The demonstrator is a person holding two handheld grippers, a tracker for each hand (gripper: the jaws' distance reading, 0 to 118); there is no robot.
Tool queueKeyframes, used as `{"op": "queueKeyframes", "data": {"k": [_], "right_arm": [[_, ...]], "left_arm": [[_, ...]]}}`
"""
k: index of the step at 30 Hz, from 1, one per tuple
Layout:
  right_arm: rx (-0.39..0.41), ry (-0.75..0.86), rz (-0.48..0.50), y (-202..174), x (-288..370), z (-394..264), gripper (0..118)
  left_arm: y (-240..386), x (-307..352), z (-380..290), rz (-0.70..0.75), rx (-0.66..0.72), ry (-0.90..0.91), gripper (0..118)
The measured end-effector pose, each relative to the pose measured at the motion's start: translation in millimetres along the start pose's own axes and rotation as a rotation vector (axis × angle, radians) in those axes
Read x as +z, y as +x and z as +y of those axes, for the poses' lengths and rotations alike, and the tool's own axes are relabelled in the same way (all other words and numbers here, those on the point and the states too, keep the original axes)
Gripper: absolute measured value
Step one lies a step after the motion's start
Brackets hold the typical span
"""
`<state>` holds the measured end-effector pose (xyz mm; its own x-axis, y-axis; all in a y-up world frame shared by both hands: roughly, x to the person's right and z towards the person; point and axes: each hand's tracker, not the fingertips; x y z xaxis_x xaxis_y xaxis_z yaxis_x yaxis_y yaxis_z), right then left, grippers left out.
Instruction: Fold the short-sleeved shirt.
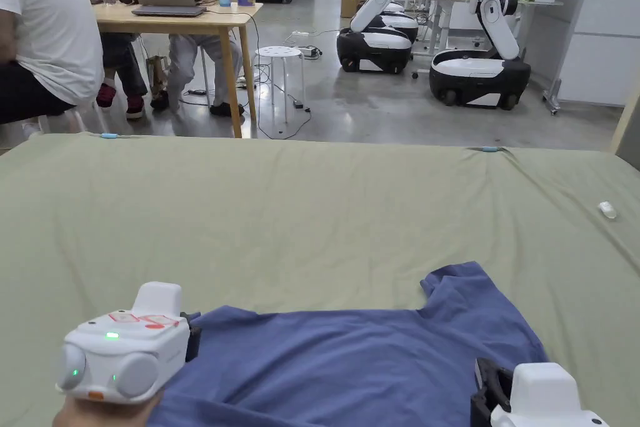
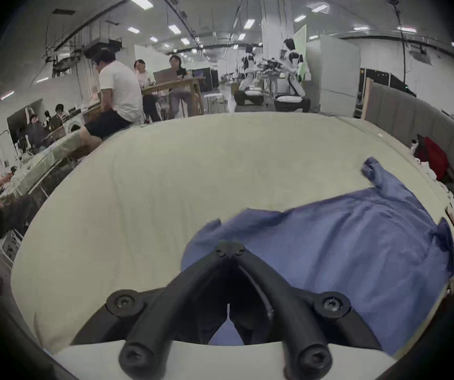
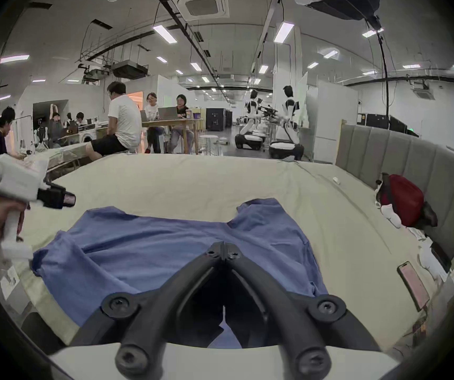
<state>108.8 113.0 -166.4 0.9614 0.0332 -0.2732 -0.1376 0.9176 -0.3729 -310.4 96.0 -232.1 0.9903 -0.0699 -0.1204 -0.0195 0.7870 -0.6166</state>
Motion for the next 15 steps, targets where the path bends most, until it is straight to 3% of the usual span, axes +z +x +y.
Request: {"op": "queueKeyframes", "data": {"k": [3,4,5,6,7,8,12,15], "right_arm": [[-0.008,-0.019,-0.019,12,-15,-1,0],[-0.012,-0.024,-0.026,16,-20,-2,0],[-0.015,-0.03,-0.035,20,-25,-2,0],[-0.017,-0.036,-0.041,24,-29,-2,0],[-0.02,-0.042,-0.048,27,-33,-2,0],[-0.02,-0.048,-0.054,31,-38,-1,0],[-0.016,-0.086,-0.072,49,-58,3,0],[-0.055,-0.174,-0.12,83,-91,5,0]], "left_arm": [[-11,-47,25,0.003,-0.024,-0.067,0],[-16,-63,30,-0.02,-0.008,-0.091,16],[-20,-75,34,-0.036,0.045,-0.105,49],[-22,-86,36,-0.036,0.073,-0.12,94],[-24,-99,37,-0.038,0.086,-0.145,111],[-23,-110,35,-0.033,0.074,-0.156,110],[-5,-132,16,-0.034,-0.003,-0.268,63],[-1,-131,9,-0.016,-0.015,-0.235,63]]}}
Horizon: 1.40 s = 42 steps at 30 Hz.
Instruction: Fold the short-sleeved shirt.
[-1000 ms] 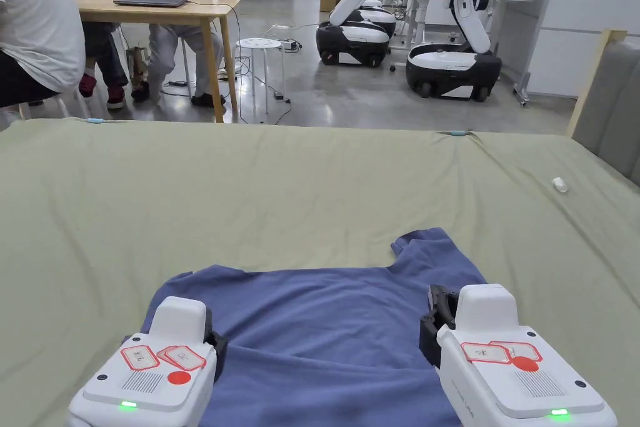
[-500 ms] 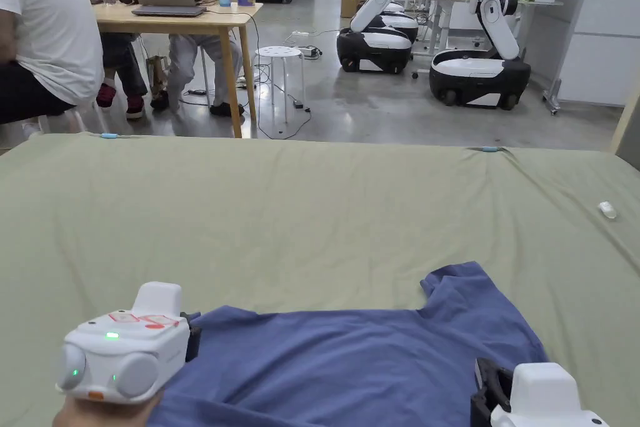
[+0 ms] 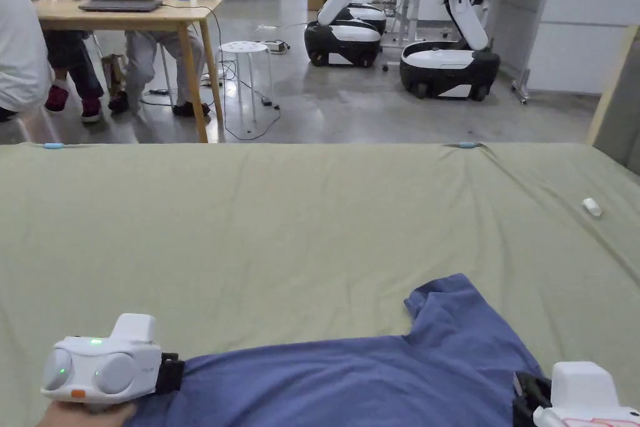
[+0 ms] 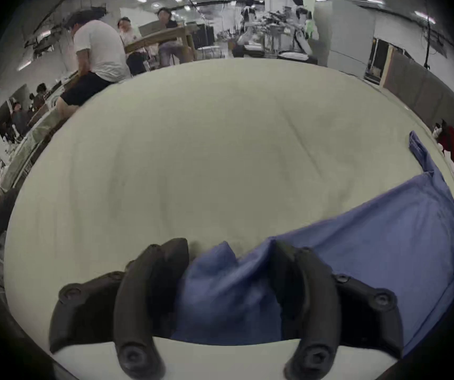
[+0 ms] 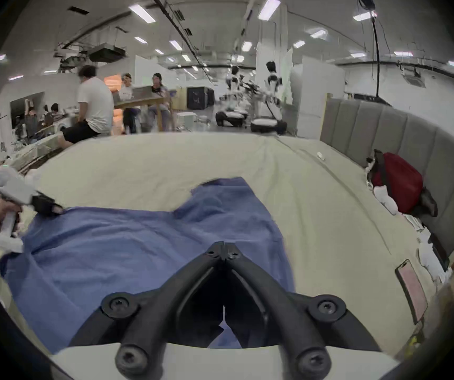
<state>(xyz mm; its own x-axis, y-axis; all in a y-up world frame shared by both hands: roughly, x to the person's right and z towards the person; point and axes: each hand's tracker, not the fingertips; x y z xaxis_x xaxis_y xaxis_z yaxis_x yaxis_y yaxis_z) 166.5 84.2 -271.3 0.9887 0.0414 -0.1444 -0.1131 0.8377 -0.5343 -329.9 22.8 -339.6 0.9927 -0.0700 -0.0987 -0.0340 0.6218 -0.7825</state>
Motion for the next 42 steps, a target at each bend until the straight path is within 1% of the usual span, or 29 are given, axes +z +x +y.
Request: {"op": "queueKeyframes", "data": {"k": [1,2,3,4,5,6,7,8,9,10,11,12,13,15,16,17,18,19,20,21,23,25,28,30,31,33,35,39,42], "right_arm": [[-0.003,-0.038,-0.036,12,-16,5,0],[0.001,-0.062,-0.06,22,-30,11,0],[0.01,-0.089,-0.066,31,-46,18,0],[0.009,-0.124,-0.064,39,-62,26,0],[0.0,-0.153,-0.039,45,-77,32,2],[-0.013,-0.173,-0.018,51,-95,37,16],[-0.03,-0.214,0.008,57,-114,41,40],[-0.032,-0.261,-0.001,59,-132,42,72],[-0.023,-0.275,-0.011,60,-146,41,108],[0.0,-0.274,-0.017,60,-159,39,118],[0.012,-0.265,-0.018,59,-169,37,116],[0.021,-0.274,-0.033,57,-178,35,106],[0.032,-0.301,-0.044,55,-186,32,99],[0.034,-0.341,-0.004,53,-191,28,92],[0.062,-0.312,-0.02,51,-185,31,84],[0.068,-0.294,0.016,50,-178,33,67],[0.088,-0.284,0.05,48,-173,33,34],[0.135,-0.274,0.05,45,-167,32,2],[0.168,-0.28,0.059,37,-162,31,2],[0.183,-0.294,0.046,35,-158,32,2],[0.198,-0.305,0.065,34,-147,34,2],[0.219,-0.226,0.048,30,-121,43,2],[0.169,-0.102,0.071,30,-60,58,2],[0.194,-0.028,0.057,30,-19,60,2],[0.188,0.005,0.049,30,5,57,2],[0.17,0.035,0.071,31,44,46,2],[0.156,0.053,0.069,31,81,29,2],[0.138,0.02,0.088,35,127,-16,2],[0.111,-0.09,0.101,35,133,-60,2]], "left_arm": [[3,8,2,0.004,-0.02,0.001,58],[9,16,1,0.026,-0.084,0.03,43],[14,23,0,0.065,-0.128,0.078,3],[18,33,-1,0.101,-0.121,0.154,2],[18,40,0,0.074,-0.099,0.188,2],[18,48,2,0.048,-0.076,0.182,2],[19,53,3,0.046,-0.082,0.171,2],[21,58,3,0.043,-0.081,0.186,2],[20,62,4,0.04,-0.072,0.203,2],[20,66,4,0.034,-0.068,0.207,2],[20,68,4,0.031,-0.06,0.211,2],[19,68,4,0.026,-0.052,0.212,2],[19,68,4,0.022,-0.047,0.209,2],[16,65,2,0.024,-0.045,0.196,2],[16,64,0,0.027,-0.045,0.192,2],[14,63,-2,0.025,-0.039,0.189,2],[13,63,-3,0.021,-0.031,0.187,2],[13,63,-5,0.018,-0.025,0.191,2],[14,63,-5,0.016,-0.024,0.189,2],[15,64,-5,0.014,-0.022,0.186,2],[13,69,-9,0.009,-0.011,0.191,2],[11,86,-13,0.008,0.0,0.216,2],[4,123,-20,0.0,0.009,0.266,2],[0,150,-31,-0.006,0.022,0.308,2],[-2,165,-39,-0.012,0.038,0.324,2],[-6,191,-59,-0.027,0.065,0.345,2],[-6,218,-87,-0.038,0.078,0.353,2],[-15,239,-145,-0.053,0.129,0.324,2],[-20,229,-187,-0.064,0.173,0.226,2]]}}
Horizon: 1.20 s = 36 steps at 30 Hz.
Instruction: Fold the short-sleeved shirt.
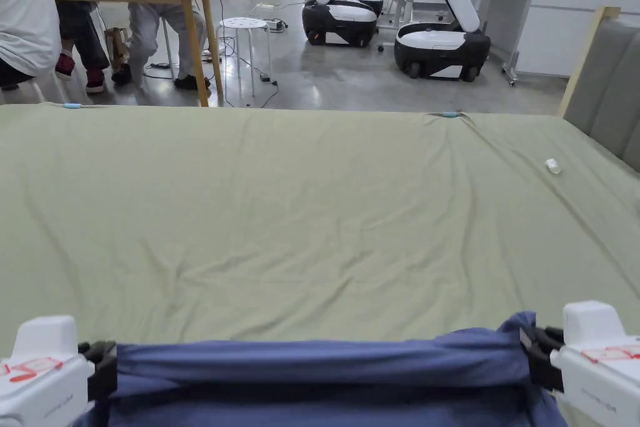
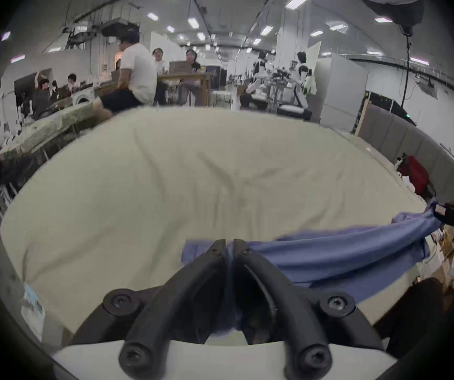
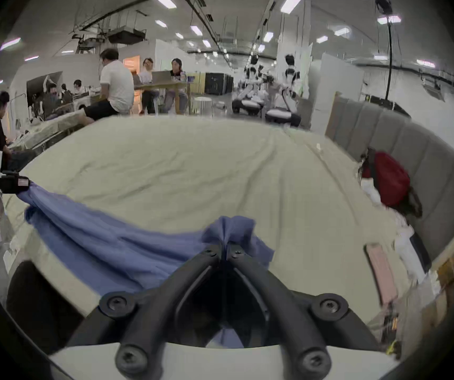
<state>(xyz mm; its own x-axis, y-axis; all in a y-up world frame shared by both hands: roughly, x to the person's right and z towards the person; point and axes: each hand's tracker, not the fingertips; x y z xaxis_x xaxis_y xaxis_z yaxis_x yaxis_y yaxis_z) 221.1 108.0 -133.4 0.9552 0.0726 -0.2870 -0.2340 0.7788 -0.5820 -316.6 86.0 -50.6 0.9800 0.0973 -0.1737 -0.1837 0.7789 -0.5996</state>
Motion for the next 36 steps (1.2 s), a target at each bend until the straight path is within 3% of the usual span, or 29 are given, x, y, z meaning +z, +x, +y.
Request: {"op": "queueKeyframes", "data": {"k": [3,5,6,7,8,9,10,11,12,16,19,21,23,24,30,34,35,36], "right_arm": [[0.011,-0.089,0.001,-4,-19,-33,2],[-0.051,-0.059,0.025,4,-12,-25,2],[-0.049,0.011,0.014,5,-3,-18,5],[-0.055,0.046,0.016,4,6,-9,15],[-0.056,0.061,0.023,0,13,0,38],[-0.047,0.089,0.007,-6,20,10,82],[-0.036,0.13,0.004,-14,29,19,111],[-0.031,0.161,0.002,-24,33,27,118],[-0.024,0.205,0.019,-38,38,35,112],[-0.079,0.341,0.08,-86,39,57,113],[-0.061,0.395,0.068,-116,38,60,109],[-0.026,0.439,0.047,-130,36,57,76],[-0.004,0.434,0.009,-137,33,53,15],[-0.007,0.434,0.013,-138,31,52,3],[0.016,0.416,0.032,-142,29,48,0],[0.031,0.41,0.018,-154,23,48,0],[0.031,0.406,0.019,-158,20,48,0],[0.029,0.401,0.021,-162,18,48,0]], "left_arm": [[0,-9,-29,0.007,0.014,-0.034,2],[7,-12,-33,0.018,0.0,-0.041,6],[11,-7,-30,0.034,-0.005,-0.023,23],[17,2,-23,0.064,-0.02,0.029,48],[22,9,-18,0.089,-0.033,0.073,72],[30,15,-10,0.121,-0.037,0.125,91],[40,21,-2,0.134,-0.035,0.178,96],[51,26,6,0.114,-0.036,0.221,96],[62,28,15,0.087,-0.045,0.254,96],[114,30,38,-0.027,-0.127,0.332,95],[145,29,42,-0.083,-0.179,0.355,91],[157,27,38,-0.076,-0.222,0.395,59],[163,24,33,-0.042,-0.249,0.425,11],[163,24,31,-0.037,-0.252,0.427,0],[136,20,28,-0.033,-0.228,0.398,0],[80,11,18,-0.018,-0.054,0.314,0],[60,8,12,-0.008,0.001,0.296,10],[43,8,7,-0.003,0.055,0.28,38]]}}
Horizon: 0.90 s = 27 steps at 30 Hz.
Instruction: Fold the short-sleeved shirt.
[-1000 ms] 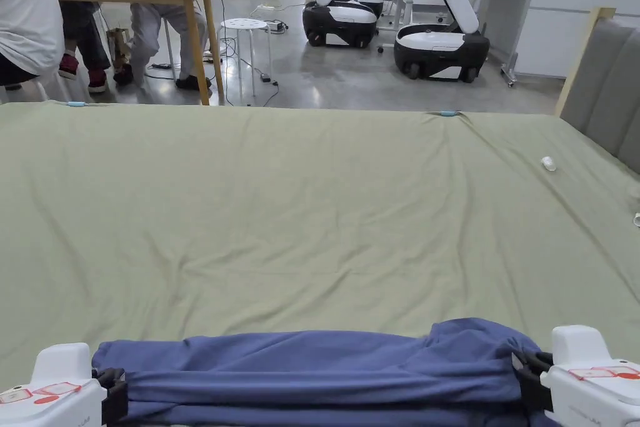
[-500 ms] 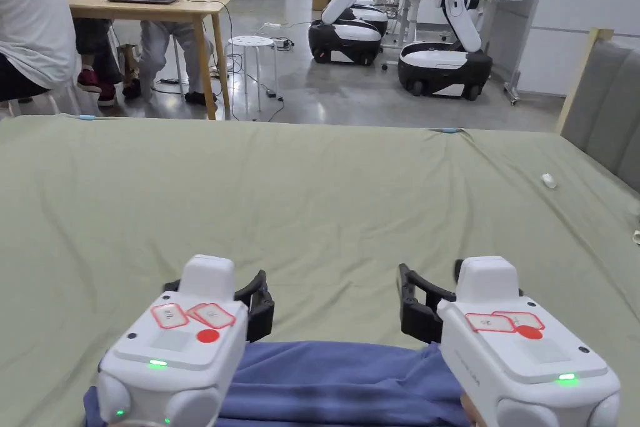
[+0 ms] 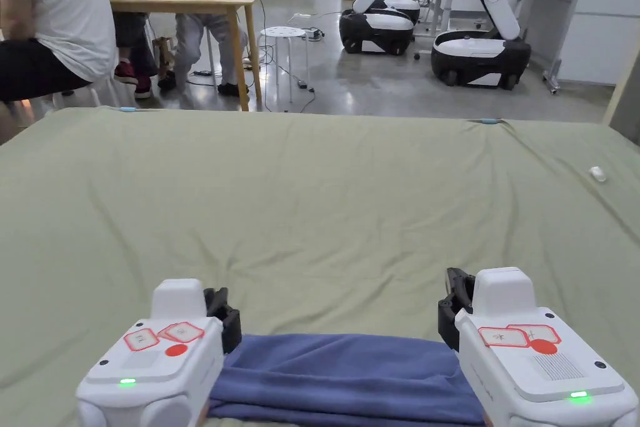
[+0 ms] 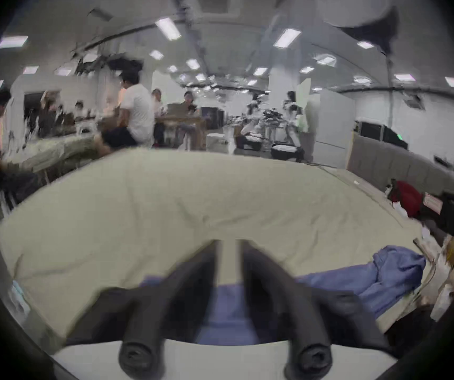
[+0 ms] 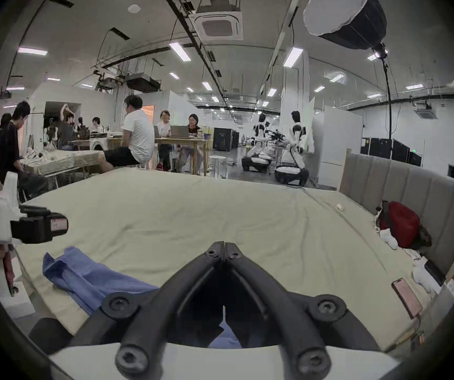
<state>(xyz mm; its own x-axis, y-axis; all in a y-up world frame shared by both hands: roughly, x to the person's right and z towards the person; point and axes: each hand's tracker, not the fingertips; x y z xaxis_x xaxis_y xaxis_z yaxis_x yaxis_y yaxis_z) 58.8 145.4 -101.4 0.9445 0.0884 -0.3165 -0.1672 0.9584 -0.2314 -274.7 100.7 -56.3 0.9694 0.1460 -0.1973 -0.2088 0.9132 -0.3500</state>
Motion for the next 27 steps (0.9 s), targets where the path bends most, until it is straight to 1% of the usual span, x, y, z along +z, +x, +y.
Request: {"op": "queueKeyframes", "data": {"k": [1,2,3,5,8,9,10,11,12,13,14,16,17,18,19,20,21,22,23,24,25,26,27], "right_arm": [[-0.002,-0.005,0.004,-6,-3,-1,0],[0.0,-0.011,0.006,-11,-5,-2,0],[0.002,-0.017,0.01,-16,-7,-3,0],[0.004,-0.035,0.025,-28,-13,-6,0],[0.011,-0.056,0.047,-46,-19,-8,0],[0.013,-0.06,0.053,-50,-20,-9,0],[0.017,-0.062,0.061,-55,-21,-8,0],[0.024,-0.064,0.067,-59,-21,-8,0],[0.031,-0.063,0.069,-63,-21,-8,0],[0.039,-0.062,0.069,-66,-21,-7,0],[0.042,-0.062,0.072,-68,-22,-6,0],[0.044,-0.064,0.078,-71,-22,-5,0],[0.048,-0.063,0.078,-72,-22,-4,0],[0.05,-0.064,0.078,-73,-22,-3,0],[0.048,-0.064,0.079,-72,-22,-2,0],[0.045,-0.064,0.078,-72,-22,-2,0],[0.046,-0.064,0.076,-72,-22,-2,0],[0.047,-0.064,0.071,-71,-21,-1,0],[0.046,-0.064,0.068,-69,-21,-1,0],[0.042,-0.065,0.066,-67,-20,0,0],[0.039,-0.067,0.066,-65,-19,0,0],[0.039,-0.068,0.066,-64,-18,-1,0],[0.042,-0.071,0.067,-63,-18,-2,0]], "left_arm": [[-24,0,-5,0.007,0.064,-0.025,74],[-45,-1,-11,0.013,0.131,-0.049,107],[-64,-1,-16,0.013,0.199,-0.071,115],[-102,-3,-29,-0.023,0.362,-0.123,111],[-144,-21,-55,-0.089,0.599,-0.232,111],[-153,-28,-65,-0.136,0.696,-0.256,111],[-160,-38,-77,-0.212,0.823,-0.309,111],[-161,-44,-88,-0.3,0.902,-0.286,111],[-158,-43,-88,-0.318,0.902,-0.206,112],[-156,-46,-87,-0.342,0.927,-0.168,116],[-154,-50,-84,-0.339,0.927,-0.223,118],[-148,-62,-80,-0.43,1.006,-0.262,117],[-140,-67,-80,-0.481,1.058,-0.277,115],[-133,-71,-81,-0.5,1.084,-0.304,110],[-126,-75,-82,-0.507,1.08,-0.311,99],[-121,-76,-84,-0.483,1.071,-0.324,74],[-119,-78,-88,-0.417,1.053,-0.339,41],[-118,-75,-87,-0.339,1.017,-0.342,11],[-121,-71,-86,-0.281,0.99,-0.319,12],[-128,-67,-84,-0.259,0.992,-0.296,11],[-133,-60,-79,-0.273,0.981,-0.273,10],[-136,-56,-73,-0.254,0.957,-0.257,10],[-139,-51,-61,-0.182,0.861,-0.23,10]]}}
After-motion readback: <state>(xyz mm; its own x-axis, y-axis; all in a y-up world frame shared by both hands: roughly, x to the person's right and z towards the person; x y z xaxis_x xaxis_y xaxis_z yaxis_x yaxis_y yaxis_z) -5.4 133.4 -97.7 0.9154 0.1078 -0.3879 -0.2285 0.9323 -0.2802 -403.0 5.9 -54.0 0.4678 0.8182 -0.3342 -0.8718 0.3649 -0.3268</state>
